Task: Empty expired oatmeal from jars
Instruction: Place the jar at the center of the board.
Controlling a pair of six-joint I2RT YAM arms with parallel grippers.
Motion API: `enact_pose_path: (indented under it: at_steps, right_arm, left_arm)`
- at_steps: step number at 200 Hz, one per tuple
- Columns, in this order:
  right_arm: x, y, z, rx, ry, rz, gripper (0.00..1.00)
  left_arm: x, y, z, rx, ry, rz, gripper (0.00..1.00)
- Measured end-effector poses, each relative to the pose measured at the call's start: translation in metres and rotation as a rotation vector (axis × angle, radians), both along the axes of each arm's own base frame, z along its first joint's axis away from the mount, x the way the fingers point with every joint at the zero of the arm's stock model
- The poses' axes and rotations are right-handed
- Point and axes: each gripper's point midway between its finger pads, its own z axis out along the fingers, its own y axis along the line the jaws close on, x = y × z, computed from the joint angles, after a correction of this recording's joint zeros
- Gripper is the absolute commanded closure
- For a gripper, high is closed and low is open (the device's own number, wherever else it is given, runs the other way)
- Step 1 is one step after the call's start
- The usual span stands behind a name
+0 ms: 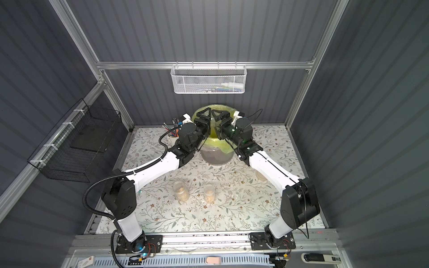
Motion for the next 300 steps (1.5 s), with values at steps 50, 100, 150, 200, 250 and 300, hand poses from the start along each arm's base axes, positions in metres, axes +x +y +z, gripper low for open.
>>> enact_pose_path:
  at_steps: [50,100,150,200,250,300]
  right_arm:
    - [0.006,0.002,0.007,0.037,-0.022,-0.019,0.05]
    - [0.008,0.005,0.011,0.043,-0.027,-0.018,0.06]
    - [0.010,0.005,0.009,0.053,-0.017,-0.030,0.12]
    - [0.015,0.012,0.006,0.055,-0.008,-0.028,0.13]
    - [0.015,0.012,0.009,0.057,-0.012,-0.033,0.12]
    - [0.018,0.013,0.009,0.050,-0.015,-0.035,0.18]
  left_arm:
    - [-0.003,-0.001,0.008,-0.027,-0.021,0.007,0.68]
    - [-0.004,-0.002,0.011,-0.043,-0.028,0.004,0.68]
    - [-0.005,0.000,0.011,-0.060,-0.032,0.017,0.68]
    - [-0.003,0.004,0.007,-0.078,-0.025,0.040,0.68]
    - [-0.003,0.005,0.009,-0.087,-0.029,0.040,0.68]
    - [-0.003,0.005,0.010,-0.090,-0.031,0.042,0.62]
